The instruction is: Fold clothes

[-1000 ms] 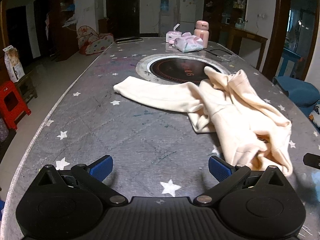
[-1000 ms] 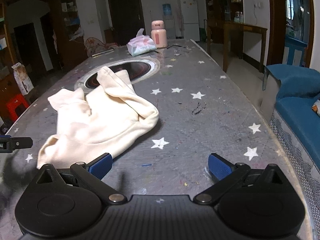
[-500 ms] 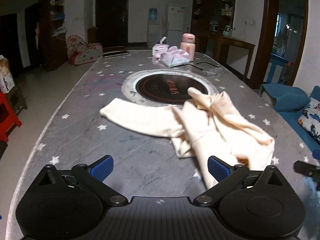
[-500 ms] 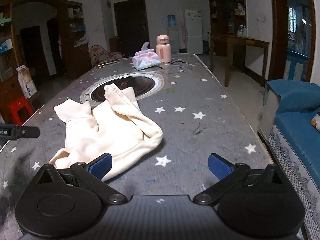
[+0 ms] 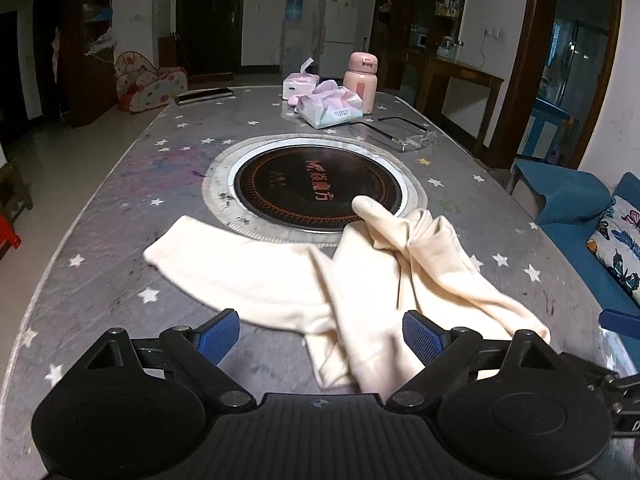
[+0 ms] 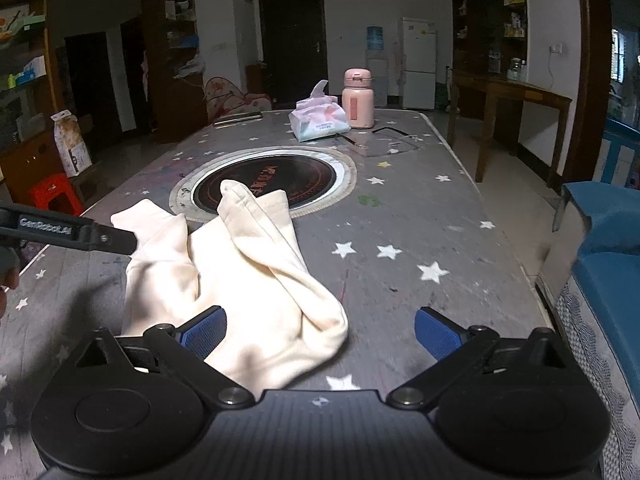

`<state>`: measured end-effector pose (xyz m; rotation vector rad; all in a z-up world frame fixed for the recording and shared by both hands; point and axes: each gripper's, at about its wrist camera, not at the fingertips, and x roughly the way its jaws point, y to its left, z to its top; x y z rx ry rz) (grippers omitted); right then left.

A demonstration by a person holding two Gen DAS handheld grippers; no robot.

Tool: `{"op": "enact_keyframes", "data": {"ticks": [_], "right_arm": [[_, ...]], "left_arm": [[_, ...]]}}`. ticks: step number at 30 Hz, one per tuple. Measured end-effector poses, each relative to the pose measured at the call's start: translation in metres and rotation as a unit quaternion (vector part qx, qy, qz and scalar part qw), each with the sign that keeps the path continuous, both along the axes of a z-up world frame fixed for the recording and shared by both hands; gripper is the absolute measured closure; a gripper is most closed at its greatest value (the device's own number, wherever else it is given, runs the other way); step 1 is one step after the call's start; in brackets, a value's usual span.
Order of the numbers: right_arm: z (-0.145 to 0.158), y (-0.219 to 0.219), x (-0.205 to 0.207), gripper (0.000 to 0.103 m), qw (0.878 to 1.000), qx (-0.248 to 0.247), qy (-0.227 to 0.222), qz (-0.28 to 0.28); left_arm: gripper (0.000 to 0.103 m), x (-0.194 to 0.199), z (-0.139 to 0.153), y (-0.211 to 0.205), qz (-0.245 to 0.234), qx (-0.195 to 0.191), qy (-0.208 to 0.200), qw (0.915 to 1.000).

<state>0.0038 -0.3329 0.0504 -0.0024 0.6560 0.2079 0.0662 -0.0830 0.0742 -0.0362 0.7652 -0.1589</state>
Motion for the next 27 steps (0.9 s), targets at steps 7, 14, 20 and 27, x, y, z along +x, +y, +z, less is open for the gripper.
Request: {"op": "enact_keyframes", "data": {"ticks": [7, 14, 20, 27], "right_arm": [[0.0, 0.013, 0.029, 0.016, 0.999, -0.01, 0.001, 0.043], [-0.006, 0.031, 0.061, 0.025, 0.997, -0.012, 0.012, 0.081], [-0.02, 0.043, 0.086, 0.046, 0.995, -0.025, 0.029, 0.093], [-0.023, 0.029, 0.088, 0.093, 0.996, -0.002, 0.041, 0.084]], "left_arm": [[0.034, 0.024, -0.008, -0.009, -0.009, -0.01, 0.029, 0.9995], [0.073, 0.037, -0.017, -0.013, -0.028, -0.019, 0.045, 0.9984], [0.096, 0.038, -0.02, -0.011, -0.04, -0.026, 0.043, 0.998], [0.1, 0.024, -0.012, 0.001, -0.042, -0.031, 0.019, 0.9984]]}}
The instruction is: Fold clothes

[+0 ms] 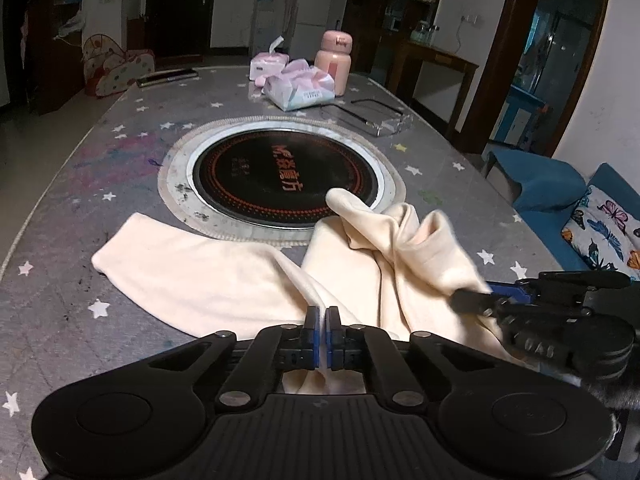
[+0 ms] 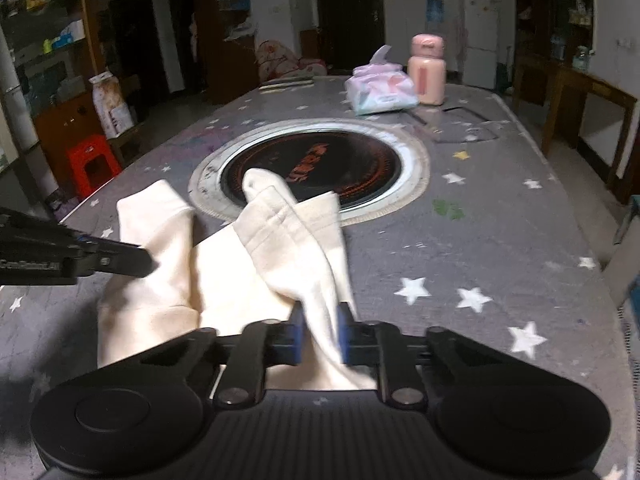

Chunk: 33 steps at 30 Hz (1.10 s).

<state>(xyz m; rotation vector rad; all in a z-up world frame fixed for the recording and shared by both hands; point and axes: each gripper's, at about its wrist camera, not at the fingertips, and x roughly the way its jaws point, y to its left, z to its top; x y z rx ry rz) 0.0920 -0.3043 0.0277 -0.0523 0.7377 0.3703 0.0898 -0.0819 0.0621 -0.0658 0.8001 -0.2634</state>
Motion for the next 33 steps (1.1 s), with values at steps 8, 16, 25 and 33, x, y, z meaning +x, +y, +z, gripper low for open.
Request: {"op": "enact_keyframes", "data": {"ticks": [8, 16, 25, 33], "right_arm": [[0.021, -0.035, -0.024, 0.094, 0.997, -0.023, -0.042, -0.057], [0.024, -0.072, -0.047, 0.094, 0.993, -0.035, -0.042, -0.109], [0.021, -0.101, -0.064, 0.088, 0.985, -0.031, -0.028, -0.168], [0.039, -0.074, -0.065, 0.072, 0.993, -0.011, -0.047, -0.108]], "left_arm": [[0.1, -0.03, 0.009, 0.02, 0.011, -0.005, -0.017, 0.9998], [0.101, -0.076, 0.016, 0.049, 0.021, -0.016, -0.026, 0.9993], [0.103, -0.12, 0.004, 0.078, 0.039, 0.006, -0.011, 0.9992], [0.102, -0.122, 0.005, 0.091, 0.043, 0.003, -0.001, 0.9991]]}}
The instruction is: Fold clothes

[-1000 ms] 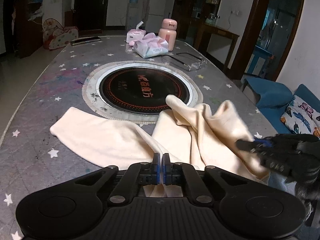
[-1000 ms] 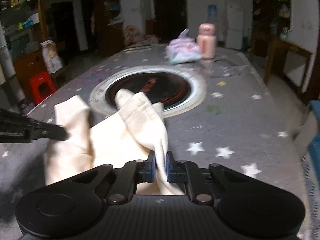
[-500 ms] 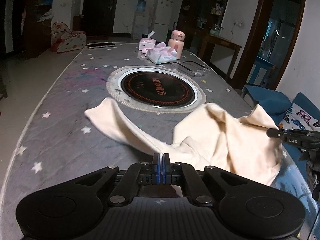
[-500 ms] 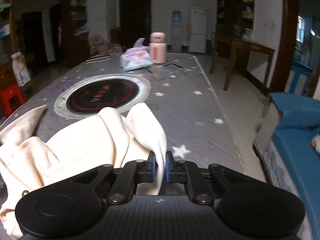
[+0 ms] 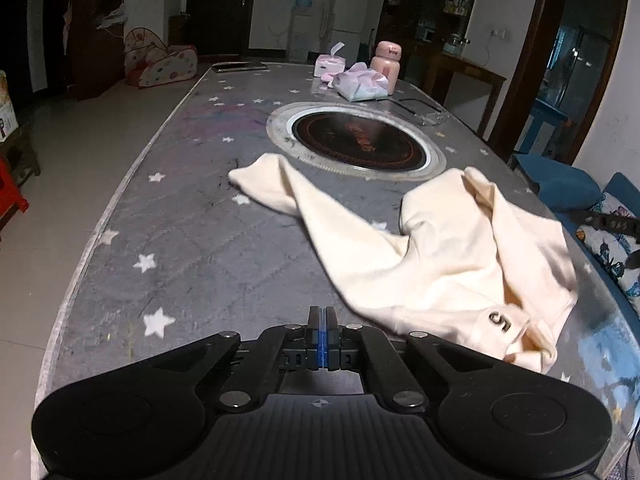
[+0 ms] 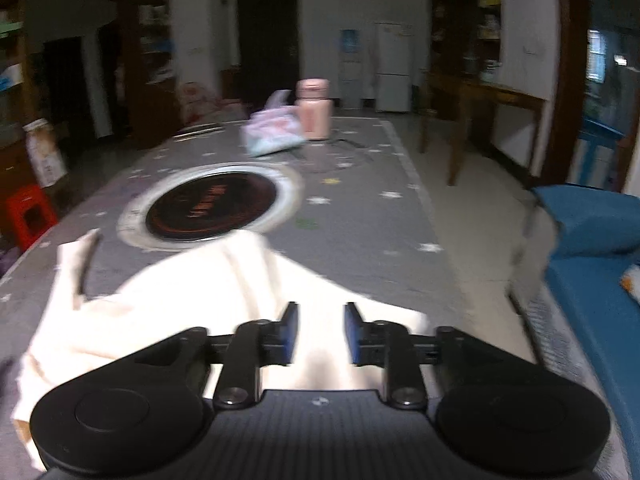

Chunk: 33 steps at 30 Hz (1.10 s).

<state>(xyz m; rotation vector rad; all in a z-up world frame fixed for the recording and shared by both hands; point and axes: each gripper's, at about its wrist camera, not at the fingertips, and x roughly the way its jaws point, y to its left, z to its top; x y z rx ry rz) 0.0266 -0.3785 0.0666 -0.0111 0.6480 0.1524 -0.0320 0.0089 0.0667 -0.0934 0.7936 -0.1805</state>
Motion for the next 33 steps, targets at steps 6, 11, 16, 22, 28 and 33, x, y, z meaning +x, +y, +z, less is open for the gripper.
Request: {"op": "enact_keyframes", "data": {"ticks": [6, 11, 16, 22, 28, 33], "right_arm": [[-0.014, 0.041, 0.027, 0.065, 0.999, 0.001, 0.02, 0.048], [-0.032, 0.056, 0.05, 0.064, 0.997, 0.001, 0.04, 0.061], [-0.045, 0.058, 0.06, 0.081, 0.997, 0.0, 0.054, 0.059], [-0.034, 0.045, 0.048, 0.098, 0.998, 0.002, 0.035, 0.05], [0.001, 0.005, -0.004, 0.098, 1.0, -0.004, -0.008, 0.022], [0.019, -0.032, -0.06, 0.098, 1.0, -0.009, -0.021, -0.016]], "left_arm": [[0.098, 0.022, 0.002, -0.02, -0.022, 0.009, -0.005, 0.9997], [0.082, 0.046, 0.0, -0.036, -0.035, 0.018, -0.004, 0.9992], [0.066, 0.069, -0.001, -0.059, -0.059, 0.029, -0.013, 0.9978], [0.048, 0.089, -0.012, -0.088, -0.099, 0.051, -0.017, 0.9937], [0.053, 0.096, -0.031, -0.102, -0.121, 0.074, -0.01, 0.9898], [0.082, 0.093, -0.039, -0.098, -0.13, 0.075, -0.011, 0.9886]]}}
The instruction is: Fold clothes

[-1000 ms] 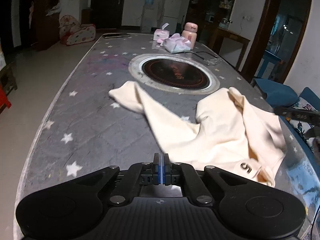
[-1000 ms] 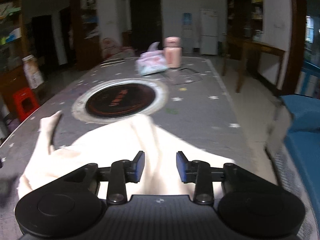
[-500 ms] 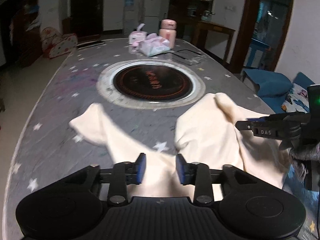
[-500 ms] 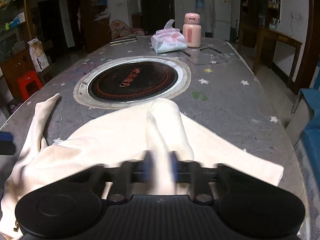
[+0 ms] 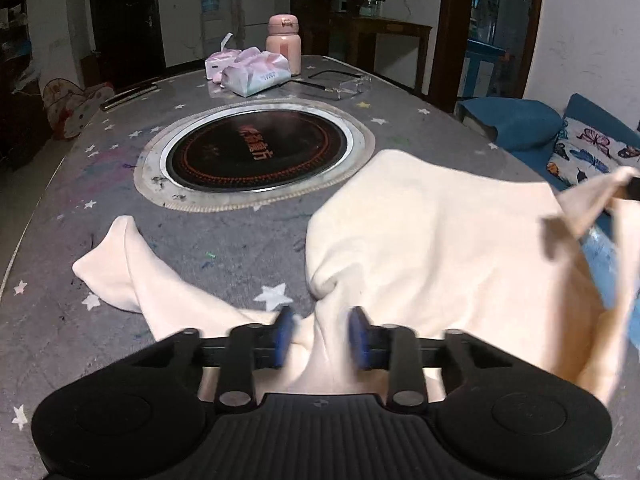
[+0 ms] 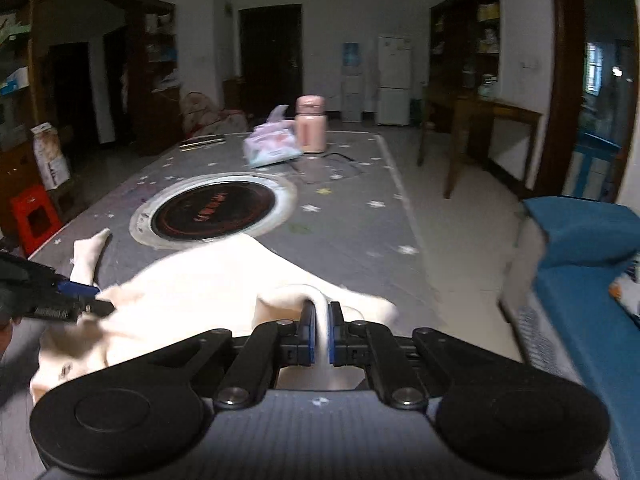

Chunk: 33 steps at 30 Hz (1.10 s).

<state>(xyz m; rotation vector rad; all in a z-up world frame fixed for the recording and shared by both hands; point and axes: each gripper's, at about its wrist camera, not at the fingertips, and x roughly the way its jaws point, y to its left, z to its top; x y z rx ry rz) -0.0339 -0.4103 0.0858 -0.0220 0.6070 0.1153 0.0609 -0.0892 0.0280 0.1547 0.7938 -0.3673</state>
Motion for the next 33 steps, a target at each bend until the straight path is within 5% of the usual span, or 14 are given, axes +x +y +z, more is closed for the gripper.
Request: {"op": "enact_keyframes", "data": {"ticks": [4, 15, 19, 23, 27, 29, 33], "right_arm": [[-0.001, -0.017, -0.038, 0.098, 1.0, -0.003, 0.009, -0.02], [-0.026, -0.041, -0.072, 0.086, 0.995, 0.008, 0.09, -0.046], [-0.01, -0.036, -0.071, 0.077, 0.997, -0.009, 0.074, -0.033], [0.001, -0.024, -0.053, 0.077, 0.998, -0.013, 0.058, -0.009], [0.004, -0.004, -0.026, 0.077, 0.998, -0.008, 0.061, 0.031], [0.002, 0.007, -0.012, 0.077, 0.997, -0.005, 0.062, 0.049], [-0.004, 0.031, 0.022, 0.076, 0.994, 0.001, 0.067, 0.081]], "left_arm": [[0.092, -0.008, 0.001, 0.003, -0.002, 0.005, -0.003, 1.0], [0.091, -0.075, 0.004, 0.046, 0.029, 0.023, 0.022, 0.9991], [0.078, -0.087, 0.009, 0.064, 0.045, 0.02, 0.042, 0.9979], [0.076, -0.083, 0.019, 0.076, 0.055, -0.005, 0.046, 0.9974], [0.069, -0.064, 0.03, 0.076, 0.071, -0.012, 0.021, 0.9972], [0.057, -0.051, 0.032, 0.073, 0.08, -0.01, 0.006, 0.9967], [0.054, -0.021, 0.028, 0.059, 0.075, 0.001, -0.017, 0.997]]}}
